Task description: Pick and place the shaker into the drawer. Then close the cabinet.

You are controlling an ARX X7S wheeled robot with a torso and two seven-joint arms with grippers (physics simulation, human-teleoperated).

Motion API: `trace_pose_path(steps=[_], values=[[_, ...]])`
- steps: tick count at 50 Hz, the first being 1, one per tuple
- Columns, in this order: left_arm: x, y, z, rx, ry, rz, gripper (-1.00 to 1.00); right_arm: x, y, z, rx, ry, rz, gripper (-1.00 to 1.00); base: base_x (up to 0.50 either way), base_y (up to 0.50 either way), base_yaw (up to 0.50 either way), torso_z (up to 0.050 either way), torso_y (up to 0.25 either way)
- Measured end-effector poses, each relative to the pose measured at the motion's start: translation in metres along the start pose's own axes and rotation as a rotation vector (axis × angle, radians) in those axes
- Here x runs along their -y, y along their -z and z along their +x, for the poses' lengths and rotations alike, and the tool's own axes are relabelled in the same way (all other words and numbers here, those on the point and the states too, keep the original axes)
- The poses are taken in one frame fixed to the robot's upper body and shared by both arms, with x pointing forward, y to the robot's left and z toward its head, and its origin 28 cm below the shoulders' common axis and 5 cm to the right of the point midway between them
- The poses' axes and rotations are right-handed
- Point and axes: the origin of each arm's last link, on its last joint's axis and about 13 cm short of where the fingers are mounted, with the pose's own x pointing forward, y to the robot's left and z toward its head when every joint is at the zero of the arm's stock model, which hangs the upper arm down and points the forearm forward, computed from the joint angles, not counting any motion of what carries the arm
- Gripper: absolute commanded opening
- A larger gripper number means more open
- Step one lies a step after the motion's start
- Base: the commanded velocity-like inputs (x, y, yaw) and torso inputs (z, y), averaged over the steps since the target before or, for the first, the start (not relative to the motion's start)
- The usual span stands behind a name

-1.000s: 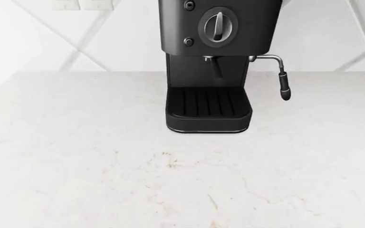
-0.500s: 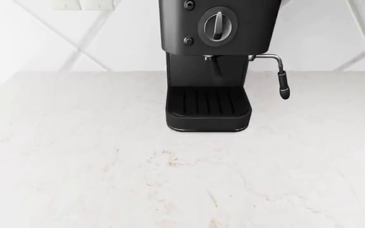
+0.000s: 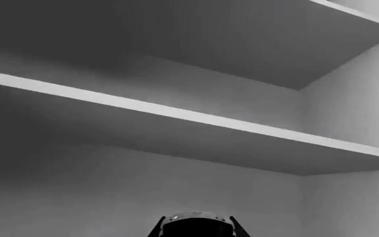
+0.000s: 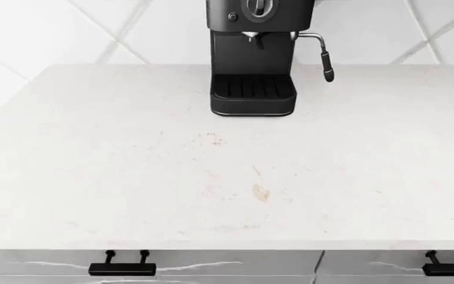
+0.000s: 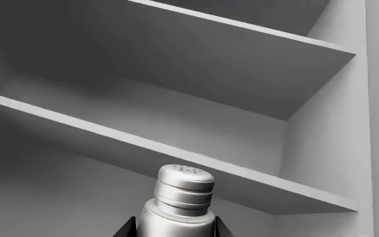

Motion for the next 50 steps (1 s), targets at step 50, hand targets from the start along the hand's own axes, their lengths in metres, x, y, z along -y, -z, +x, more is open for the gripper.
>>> trace_pose_path(steps=[50], values=[[-0.065, 0.238, -0.216, -0.489, -0.022, -0.013, -1.00, -0.087, 0.195, -0.187, -0.440, -0.086, 0.274, -1.00, -0.06, 0.00, 0.00, 0.000, 0.000]])
